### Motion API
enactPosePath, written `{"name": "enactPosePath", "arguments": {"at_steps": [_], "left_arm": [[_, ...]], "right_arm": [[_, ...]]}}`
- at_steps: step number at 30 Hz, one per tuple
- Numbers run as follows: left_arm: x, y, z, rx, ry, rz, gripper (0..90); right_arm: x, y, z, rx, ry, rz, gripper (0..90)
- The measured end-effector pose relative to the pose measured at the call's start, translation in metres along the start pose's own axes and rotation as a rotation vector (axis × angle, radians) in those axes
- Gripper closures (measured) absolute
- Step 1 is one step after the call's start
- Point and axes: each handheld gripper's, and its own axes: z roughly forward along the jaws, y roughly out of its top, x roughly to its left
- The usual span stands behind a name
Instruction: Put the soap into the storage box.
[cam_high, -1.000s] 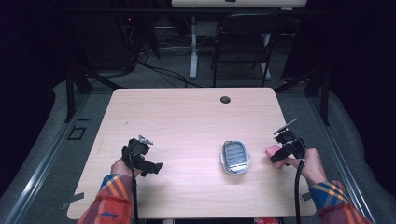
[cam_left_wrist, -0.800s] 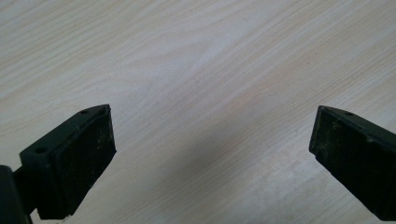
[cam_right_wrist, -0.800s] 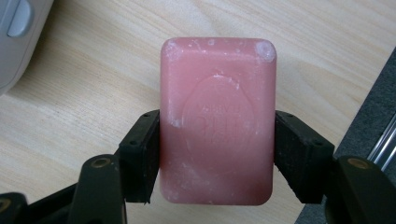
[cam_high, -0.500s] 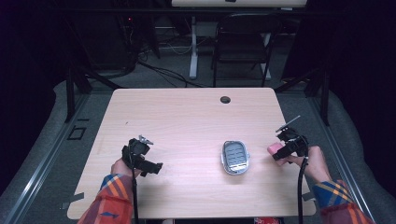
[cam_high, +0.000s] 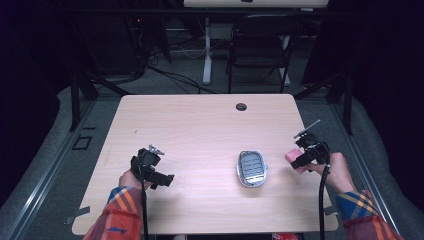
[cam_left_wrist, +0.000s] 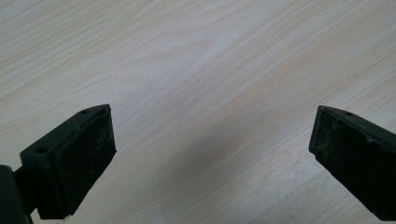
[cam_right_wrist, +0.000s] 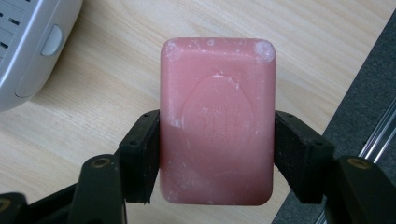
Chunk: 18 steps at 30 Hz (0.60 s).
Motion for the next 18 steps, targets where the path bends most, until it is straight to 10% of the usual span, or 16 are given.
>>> {"name": "enactPosePath", "arguments": {"at_steps": [18], "left_arm": [[-0.001,0.000,0.001,0.005,-0.001,0.001,0.2]], "right_arm": [[0.015,0.017,-0.013,-0.042,-0.014,-0.047,37.3]]}}
